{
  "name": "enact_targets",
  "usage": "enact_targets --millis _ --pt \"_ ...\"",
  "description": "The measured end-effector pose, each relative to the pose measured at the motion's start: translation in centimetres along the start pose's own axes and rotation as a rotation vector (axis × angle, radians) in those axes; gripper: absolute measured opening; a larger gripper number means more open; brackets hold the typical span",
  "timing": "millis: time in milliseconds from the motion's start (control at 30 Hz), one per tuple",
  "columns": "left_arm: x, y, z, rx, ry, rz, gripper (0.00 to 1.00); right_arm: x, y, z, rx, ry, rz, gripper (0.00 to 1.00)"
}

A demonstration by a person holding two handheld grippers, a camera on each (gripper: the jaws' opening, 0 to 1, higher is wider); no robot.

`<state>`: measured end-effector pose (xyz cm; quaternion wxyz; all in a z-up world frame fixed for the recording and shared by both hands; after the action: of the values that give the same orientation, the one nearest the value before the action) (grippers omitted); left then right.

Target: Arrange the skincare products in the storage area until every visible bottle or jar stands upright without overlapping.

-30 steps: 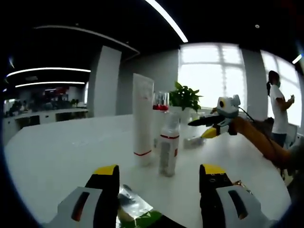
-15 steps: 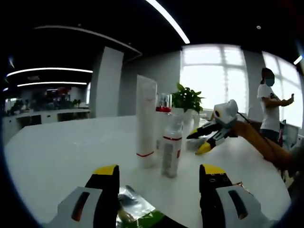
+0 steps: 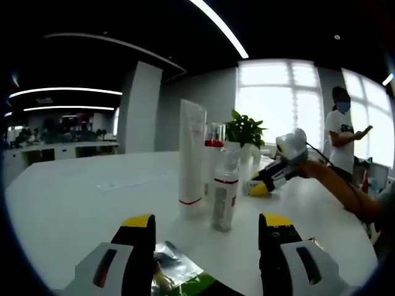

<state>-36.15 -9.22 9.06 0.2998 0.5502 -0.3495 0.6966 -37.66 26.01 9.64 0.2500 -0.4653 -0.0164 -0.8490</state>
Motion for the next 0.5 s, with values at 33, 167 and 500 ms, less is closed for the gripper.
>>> enact_targets --millis 33,167,500 --pt "0.0 0.0 0.0 0.000 0.000 0.000 0.69 0.0 0.0 0.0 0.009 0.006 -0.023 0.24" --pt "0.0 -0.1 0.0 0.000 -0.001 -0.004 0.69 0.3 -0.1 0.5 0.037 -0.040 -0.123 0.24" --pt "0.7 -0.2 0.5 -0.013 -0.056 0.066 0.60 2.4 -0.7 3.0 0.196 -0.281 -0.354 0.24"
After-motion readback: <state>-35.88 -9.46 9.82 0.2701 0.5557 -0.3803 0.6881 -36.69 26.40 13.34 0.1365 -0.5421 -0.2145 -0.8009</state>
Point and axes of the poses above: the point that each gripper's makers call its tool centre point, and the gripper's own axes: z roughly backward along the fingers, y roughly to its left, x roughly out of its top, the point moved 10 cm from there along z, roughly backward along the fingers, and after that the axes turned 3 degrees about -x, right-handed, at the moved point
